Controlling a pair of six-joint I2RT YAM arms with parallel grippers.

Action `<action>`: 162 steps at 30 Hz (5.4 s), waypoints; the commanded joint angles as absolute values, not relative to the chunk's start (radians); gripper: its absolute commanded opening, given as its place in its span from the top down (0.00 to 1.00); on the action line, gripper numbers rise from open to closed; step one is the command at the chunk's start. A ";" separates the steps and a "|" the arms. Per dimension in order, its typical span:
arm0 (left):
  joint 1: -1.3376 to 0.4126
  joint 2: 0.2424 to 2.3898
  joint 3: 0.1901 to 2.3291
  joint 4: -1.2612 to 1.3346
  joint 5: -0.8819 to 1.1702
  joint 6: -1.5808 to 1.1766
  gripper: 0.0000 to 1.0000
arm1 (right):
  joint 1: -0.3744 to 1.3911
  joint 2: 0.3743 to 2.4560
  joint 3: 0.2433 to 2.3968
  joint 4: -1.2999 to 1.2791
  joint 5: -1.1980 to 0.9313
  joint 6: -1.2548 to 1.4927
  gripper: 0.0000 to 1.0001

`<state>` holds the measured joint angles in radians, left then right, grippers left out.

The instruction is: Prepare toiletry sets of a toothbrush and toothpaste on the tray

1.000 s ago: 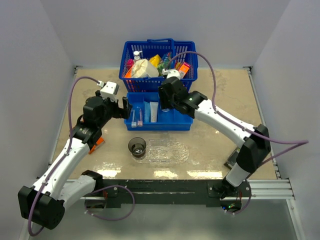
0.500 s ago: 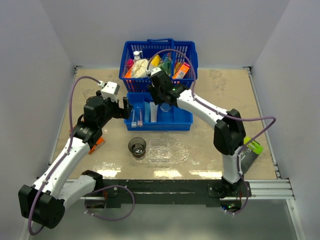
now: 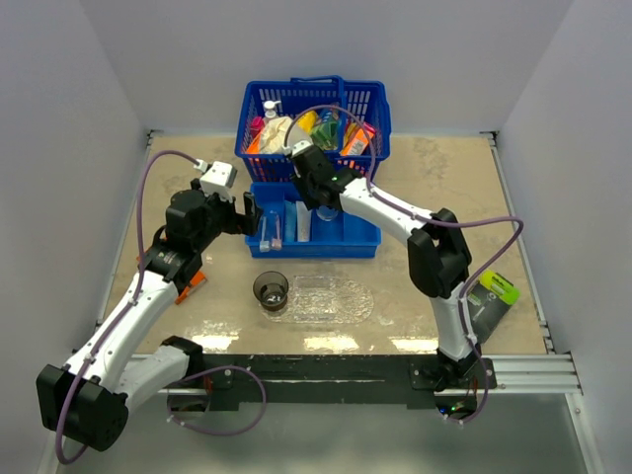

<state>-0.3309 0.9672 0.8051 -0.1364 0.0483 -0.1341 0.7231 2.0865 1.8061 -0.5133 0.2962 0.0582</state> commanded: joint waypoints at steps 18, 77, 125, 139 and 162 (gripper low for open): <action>-0.337 0.974 0.811 -0.104 0.058 -0.117 0.03 | 0.706 2.077 1.861 -0.469 0.302 -0.057 1.00; -0.337 0.974 0.805 -0.104 0.063 -0.132 0.04 | 0.992 1.238 1.155 -0.666 0.359 0.212 1.00; -0.339 0.989 0.807 -0.103 0.074 -0.137 0.04 | 1.166 1.322 0.988 -0.603 0.543 0.342 0.89; -0.339 0.988 0.807 -0.103 0.075 -0.138 0.04 | 1.181 1.263 0.992 -0.658 0.574 0.397 0.55; -0.339 0.963 0.808 -0.101 0.094 -0.144 0.04 | 1.089 1.278 1.083 -0.757 0.477 0.962 0.41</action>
